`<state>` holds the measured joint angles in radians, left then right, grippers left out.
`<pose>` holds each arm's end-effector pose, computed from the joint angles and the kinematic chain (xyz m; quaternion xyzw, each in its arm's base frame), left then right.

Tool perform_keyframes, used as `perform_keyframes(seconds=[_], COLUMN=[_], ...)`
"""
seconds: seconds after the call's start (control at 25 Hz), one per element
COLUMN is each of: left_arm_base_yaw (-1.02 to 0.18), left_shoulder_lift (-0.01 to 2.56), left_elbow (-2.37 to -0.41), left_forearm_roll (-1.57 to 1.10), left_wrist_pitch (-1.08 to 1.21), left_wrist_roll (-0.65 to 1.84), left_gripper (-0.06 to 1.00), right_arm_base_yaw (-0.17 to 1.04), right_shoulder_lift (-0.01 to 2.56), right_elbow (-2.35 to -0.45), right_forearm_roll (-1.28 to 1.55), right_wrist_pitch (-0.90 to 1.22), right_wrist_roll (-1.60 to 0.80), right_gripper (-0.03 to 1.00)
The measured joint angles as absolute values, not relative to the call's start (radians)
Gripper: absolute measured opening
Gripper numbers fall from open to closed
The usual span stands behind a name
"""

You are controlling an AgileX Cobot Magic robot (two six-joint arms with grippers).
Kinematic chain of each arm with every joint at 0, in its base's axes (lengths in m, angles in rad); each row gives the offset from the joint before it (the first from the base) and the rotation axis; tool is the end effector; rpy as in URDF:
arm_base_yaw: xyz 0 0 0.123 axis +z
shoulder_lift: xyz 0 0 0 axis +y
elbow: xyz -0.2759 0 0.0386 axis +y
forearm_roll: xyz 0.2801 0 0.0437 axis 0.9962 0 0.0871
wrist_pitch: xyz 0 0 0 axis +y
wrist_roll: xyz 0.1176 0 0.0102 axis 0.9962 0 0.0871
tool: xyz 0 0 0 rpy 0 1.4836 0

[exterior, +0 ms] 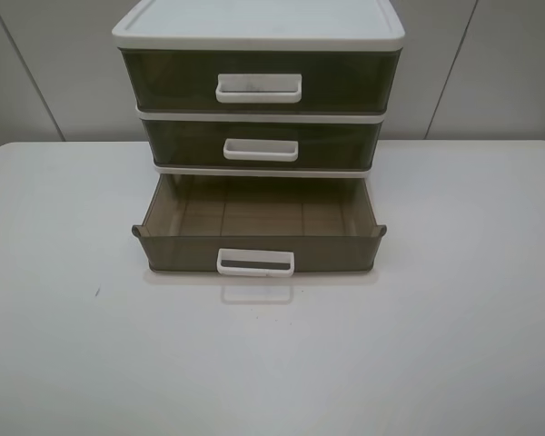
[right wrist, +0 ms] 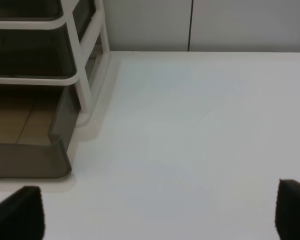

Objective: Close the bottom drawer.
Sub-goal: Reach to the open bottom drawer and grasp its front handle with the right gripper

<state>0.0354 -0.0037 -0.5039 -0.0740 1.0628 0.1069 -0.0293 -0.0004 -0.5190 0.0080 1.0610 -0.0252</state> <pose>0.0529 -0.0058 0.2818 0.0320 0.8506 0.0004 0.5248 0.0516 -0.0007 0.2866 0.0015 0.8482 -0.0104 0.5296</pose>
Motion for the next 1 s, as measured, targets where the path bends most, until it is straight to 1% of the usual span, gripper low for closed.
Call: perform_keyframes(seconds=[1.0], left_arm_base_yaw=[0.035], left_shoulder_lift=[-0.004], left_elbow=[-0.504], left_forearm_roll=[-0.074], left_wrist_pitch=[1.063], left_wrist_roll=[0.107], left_gripper=[0.72], right_arm_base_yaw=[-0.029], right_shoulder_lift=[0.0], right_elbow=[-0.519], right_forearm_roll=[0.008], right_wrist_pitch=[1.061], right_wrist_roll=[-0.025], right_gripper=[0.81])
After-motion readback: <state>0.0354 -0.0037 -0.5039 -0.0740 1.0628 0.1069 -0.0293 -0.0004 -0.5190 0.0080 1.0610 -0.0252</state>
